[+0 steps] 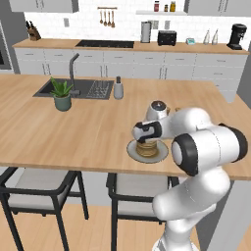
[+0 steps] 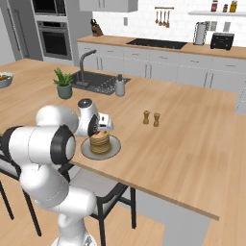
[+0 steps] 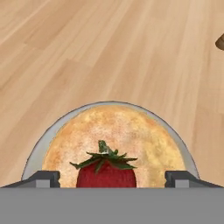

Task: Take the strawberry from the fridge and place it on top of the pancake, located on the dining counter.

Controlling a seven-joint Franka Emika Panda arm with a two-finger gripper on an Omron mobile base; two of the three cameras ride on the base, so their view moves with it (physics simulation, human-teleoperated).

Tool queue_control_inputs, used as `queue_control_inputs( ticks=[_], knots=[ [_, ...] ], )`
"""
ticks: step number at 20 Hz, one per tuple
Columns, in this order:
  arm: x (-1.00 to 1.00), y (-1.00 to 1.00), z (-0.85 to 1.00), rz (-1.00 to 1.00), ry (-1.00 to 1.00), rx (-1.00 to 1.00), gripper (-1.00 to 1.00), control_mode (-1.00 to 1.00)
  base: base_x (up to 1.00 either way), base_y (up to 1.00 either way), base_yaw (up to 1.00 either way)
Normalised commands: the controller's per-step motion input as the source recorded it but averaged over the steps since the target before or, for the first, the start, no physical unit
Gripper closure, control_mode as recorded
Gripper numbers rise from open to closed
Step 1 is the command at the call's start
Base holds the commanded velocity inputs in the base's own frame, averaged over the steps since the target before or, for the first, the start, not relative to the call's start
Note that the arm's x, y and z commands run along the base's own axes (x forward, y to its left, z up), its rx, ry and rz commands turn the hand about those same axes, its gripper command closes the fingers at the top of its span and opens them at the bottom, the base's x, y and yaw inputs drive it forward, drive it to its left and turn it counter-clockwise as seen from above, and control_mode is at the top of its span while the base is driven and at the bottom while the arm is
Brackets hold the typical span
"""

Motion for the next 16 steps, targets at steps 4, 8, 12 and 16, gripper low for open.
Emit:
queue_control_inputs(
  ticks=[4, 8, 12, 16],
  knots=[
    [-0.37, -0.12, 0.41, 0.00, 0.00, 0.00, -1.00, -1.00, 0.00, 0.00, 0.00],
    [-0.63, -0.28, 0.57, 0.00, 0.00, 0.00, -1.00, -1.00, 0.00, 0.00, 0.00],
    [-0.62, -0.38, 0.55, 0.00, 0.00, 0.00, -1.00, -1.00, 0.00, 0.00, 0.00],
    [-0.53, -0.41, 0.48, -0.02, 0.00, 0.02, -1.00, -1.00, 0.00, 0.00, 0.00]
  ],
)
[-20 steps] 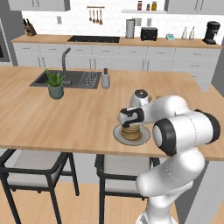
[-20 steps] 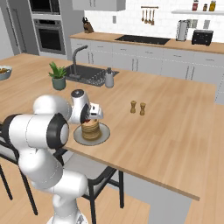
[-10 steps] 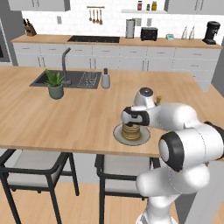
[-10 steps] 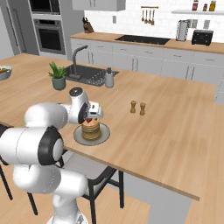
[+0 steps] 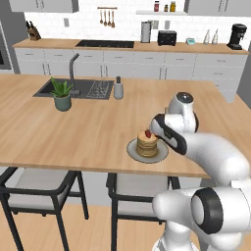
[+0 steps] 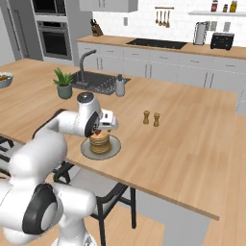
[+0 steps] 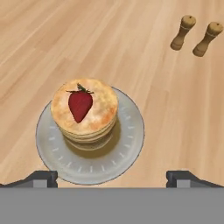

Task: Take the strawberry from the fridge and place it on top of the pancake, located on the dining counter.

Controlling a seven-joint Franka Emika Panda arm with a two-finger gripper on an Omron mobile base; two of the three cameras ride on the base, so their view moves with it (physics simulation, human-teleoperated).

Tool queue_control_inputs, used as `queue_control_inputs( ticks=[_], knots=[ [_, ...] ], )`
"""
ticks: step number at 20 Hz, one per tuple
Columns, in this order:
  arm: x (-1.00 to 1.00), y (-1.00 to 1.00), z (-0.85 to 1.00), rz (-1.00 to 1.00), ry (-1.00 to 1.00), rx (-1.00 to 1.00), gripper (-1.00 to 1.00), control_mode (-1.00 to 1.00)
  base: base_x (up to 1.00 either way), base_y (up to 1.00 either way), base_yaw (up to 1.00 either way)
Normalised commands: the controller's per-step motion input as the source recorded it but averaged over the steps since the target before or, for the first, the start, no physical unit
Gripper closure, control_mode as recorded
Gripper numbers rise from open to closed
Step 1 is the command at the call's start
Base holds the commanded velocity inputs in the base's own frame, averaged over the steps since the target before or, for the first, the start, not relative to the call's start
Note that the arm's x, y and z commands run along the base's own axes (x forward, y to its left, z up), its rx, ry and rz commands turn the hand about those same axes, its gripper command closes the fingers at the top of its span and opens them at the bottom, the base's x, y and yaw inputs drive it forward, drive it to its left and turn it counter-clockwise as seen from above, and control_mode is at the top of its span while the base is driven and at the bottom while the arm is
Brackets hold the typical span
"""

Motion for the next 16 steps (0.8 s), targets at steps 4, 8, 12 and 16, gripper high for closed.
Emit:
queue_control_inputs(
  ticks=[4, 8, 12, 16],
  knots=[
    [-0.48, -0.47, 0.24, -0.03, -0.05, 0.03, -1.00, -1.00, 0.00, 0.00, 0.00],
    [-0.47, -0.54, 0.05, -0.02, -0.10, 0.03, -1.00, -1.00, 0.00, 0.00, 0.00],
    [-0.46, -0.45, 0.00, -0.02, -0.04, 0.01, -1.00, -1.00, 0.00, 0.00, 0.00],
    [-0.52, -0.26, -0.02, -0.01, -0.03, 0.00, -1.00, -1.00, 0.00, 0.00, 0.00]
  ],
)
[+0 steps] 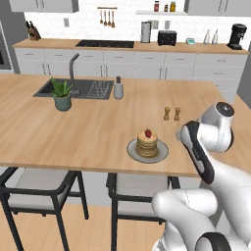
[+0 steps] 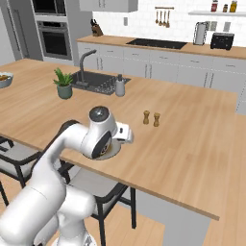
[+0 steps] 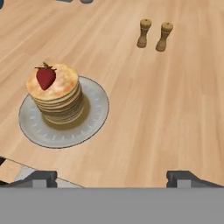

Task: Take the strawberry from the fridge and place it on top of the pancake, located on the dining counter.

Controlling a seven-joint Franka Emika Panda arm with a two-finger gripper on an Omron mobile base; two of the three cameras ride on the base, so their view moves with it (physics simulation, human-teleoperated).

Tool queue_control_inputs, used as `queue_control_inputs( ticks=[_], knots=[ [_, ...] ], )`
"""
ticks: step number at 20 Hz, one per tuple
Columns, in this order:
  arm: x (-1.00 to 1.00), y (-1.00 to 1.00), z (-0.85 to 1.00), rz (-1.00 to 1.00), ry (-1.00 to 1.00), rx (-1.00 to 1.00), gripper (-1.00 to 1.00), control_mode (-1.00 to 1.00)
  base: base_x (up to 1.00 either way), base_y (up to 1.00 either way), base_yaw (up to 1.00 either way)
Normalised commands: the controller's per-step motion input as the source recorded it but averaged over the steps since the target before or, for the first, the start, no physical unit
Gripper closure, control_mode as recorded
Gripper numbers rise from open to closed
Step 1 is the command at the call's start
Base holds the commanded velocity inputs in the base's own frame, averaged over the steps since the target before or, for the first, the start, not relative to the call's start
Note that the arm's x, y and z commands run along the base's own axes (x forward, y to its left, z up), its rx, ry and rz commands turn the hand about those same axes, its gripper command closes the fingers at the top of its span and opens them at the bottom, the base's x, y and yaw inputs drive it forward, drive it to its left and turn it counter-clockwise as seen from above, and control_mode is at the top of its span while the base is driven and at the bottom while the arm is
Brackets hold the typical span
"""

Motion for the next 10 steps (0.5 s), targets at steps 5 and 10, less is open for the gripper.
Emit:
queue_control_inputs(
  ticks=[5, 10],
  knots=[
    [-0.55, -0.16, 0.00, -0.05, -0.03, 0.00, -1.00, -1.00, 0.00, 0.00, 0.00],
    [-0.32, -0.02, 0.00, -0.01, -0.04, 0.00, -1.00, -1.00, 0.00, 0.00, 0.00]
  ],
)
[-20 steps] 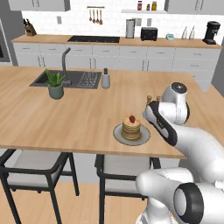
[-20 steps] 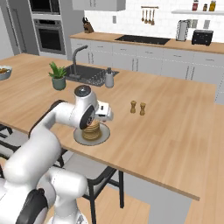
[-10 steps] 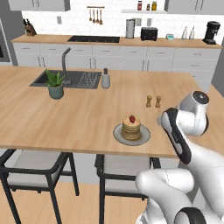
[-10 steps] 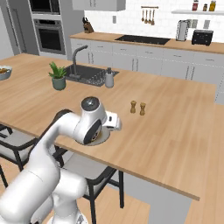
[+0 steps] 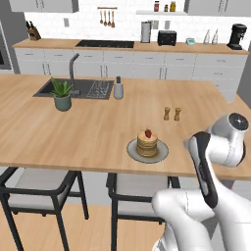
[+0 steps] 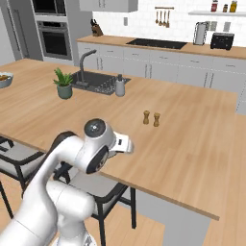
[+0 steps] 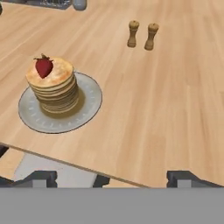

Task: Take the strawberry from the fridge and place it on top of the pancake, located on the dining counter.

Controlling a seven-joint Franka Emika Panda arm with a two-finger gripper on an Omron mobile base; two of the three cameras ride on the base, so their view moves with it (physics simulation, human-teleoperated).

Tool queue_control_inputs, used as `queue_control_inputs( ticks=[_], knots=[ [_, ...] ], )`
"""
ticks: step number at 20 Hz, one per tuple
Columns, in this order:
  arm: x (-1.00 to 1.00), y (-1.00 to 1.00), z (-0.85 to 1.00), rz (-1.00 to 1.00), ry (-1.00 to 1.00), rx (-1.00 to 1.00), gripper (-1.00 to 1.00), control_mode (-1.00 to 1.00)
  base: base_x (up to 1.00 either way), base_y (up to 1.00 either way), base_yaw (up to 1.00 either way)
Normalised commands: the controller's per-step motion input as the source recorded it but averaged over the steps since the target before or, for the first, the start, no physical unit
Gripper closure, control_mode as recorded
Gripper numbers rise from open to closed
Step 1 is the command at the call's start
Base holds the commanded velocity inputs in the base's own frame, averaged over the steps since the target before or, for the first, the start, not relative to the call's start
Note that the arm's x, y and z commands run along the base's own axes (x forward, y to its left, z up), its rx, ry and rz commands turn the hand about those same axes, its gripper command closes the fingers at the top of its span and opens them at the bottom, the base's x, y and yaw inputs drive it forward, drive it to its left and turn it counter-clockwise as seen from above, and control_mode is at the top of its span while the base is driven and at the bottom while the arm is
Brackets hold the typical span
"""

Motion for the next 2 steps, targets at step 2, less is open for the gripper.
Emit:
queue_control_inputs(
  ticks=[2],
  knots=[
    [-0.45, 0.00, 0.04, -0.01, -0.06, 0.00, -1.00, -1.00, 0.00, 0.00, 0.00]
  ],
)
